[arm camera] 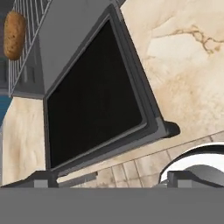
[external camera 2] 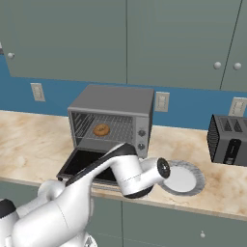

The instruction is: Pick up the bagel from the plate, place it on the toaster oven rack, close the door, and set the timer.

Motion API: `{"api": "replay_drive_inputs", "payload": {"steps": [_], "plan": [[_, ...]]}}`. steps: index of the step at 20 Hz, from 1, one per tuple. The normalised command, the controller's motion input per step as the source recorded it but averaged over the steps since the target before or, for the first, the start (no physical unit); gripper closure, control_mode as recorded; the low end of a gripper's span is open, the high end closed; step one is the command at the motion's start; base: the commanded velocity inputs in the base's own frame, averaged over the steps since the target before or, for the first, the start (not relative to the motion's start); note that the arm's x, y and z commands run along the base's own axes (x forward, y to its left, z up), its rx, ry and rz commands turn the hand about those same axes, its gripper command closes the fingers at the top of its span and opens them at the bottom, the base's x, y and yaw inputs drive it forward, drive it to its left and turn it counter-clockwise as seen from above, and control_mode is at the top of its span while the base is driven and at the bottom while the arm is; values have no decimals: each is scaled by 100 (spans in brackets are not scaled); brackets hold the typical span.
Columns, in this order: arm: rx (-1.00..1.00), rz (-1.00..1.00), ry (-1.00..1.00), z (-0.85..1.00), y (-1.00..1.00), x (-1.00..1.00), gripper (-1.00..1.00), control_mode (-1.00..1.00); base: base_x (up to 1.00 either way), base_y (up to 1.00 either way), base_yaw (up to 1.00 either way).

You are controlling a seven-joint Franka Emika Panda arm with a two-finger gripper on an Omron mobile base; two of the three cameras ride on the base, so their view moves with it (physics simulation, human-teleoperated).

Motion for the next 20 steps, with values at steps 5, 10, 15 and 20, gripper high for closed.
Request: {"api": "replay_drive_inputs", "payload": {"steps": [5, 10, 15, 20], "plan": [[20, -5, 5, -21, 0, -8, -100, -100, 0, 0, 0], [16, -8, 2, -25, 2, 0, -100, -100, 0, 0, 0], [11, -9, 0, -25, 2, 3, -100, -100, 0, 0, 0], [9, -10, 0, -23, 18, 8, -100, -100, 0, 0, 0]]}}
